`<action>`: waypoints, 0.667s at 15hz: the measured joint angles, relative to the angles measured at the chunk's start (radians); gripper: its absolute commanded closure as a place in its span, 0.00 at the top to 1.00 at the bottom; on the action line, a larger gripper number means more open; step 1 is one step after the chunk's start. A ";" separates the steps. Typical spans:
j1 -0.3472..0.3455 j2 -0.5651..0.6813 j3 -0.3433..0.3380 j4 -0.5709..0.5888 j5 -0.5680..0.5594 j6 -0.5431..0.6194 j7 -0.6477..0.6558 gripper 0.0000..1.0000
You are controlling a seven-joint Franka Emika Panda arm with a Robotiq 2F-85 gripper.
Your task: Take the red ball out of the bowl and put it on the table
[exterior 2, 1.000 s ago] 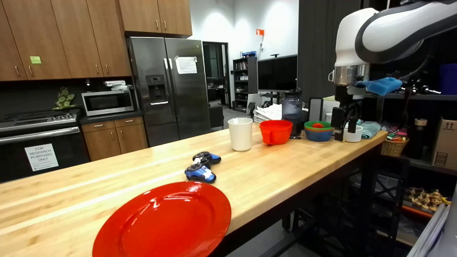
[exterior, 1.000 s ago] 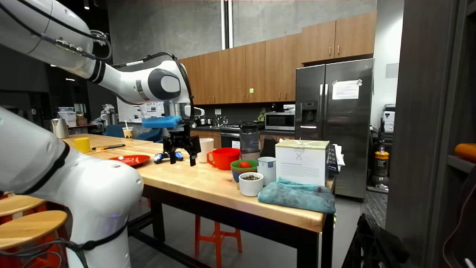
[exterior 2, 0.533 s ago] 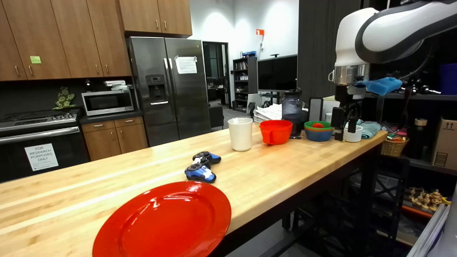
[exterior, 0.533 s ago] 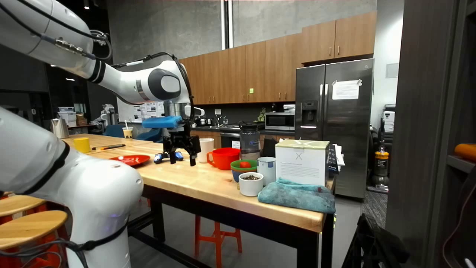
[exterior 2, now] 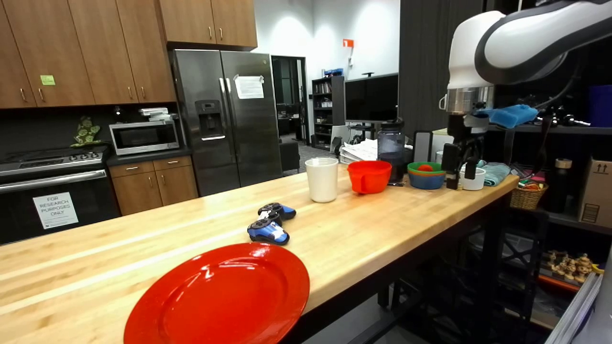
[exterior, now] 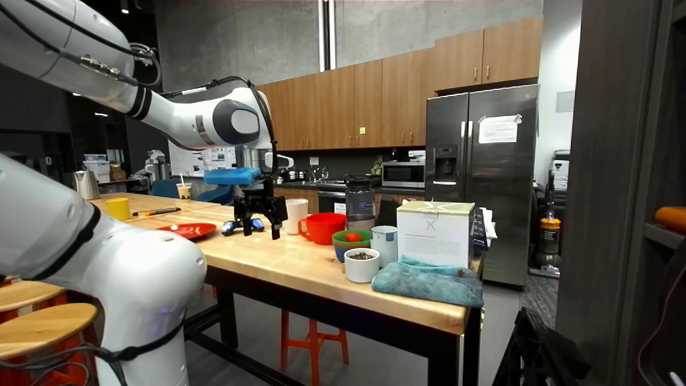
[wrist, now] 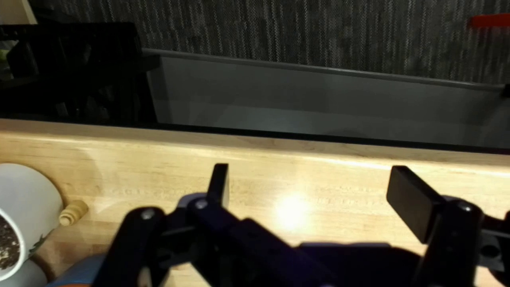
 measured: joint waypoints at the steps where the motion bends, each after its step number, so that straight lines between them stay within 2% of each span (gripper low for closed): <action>1: 0.004 0.002 0.006 -0.002 0.015 0.002 0.004 1.00; 6: 0.048 0.031 0.031 -0.004 0.122 0.082 0.011 1.00; 10: 0.078 0.099 0.038 0.044 0.141 0.194 0.006 1.00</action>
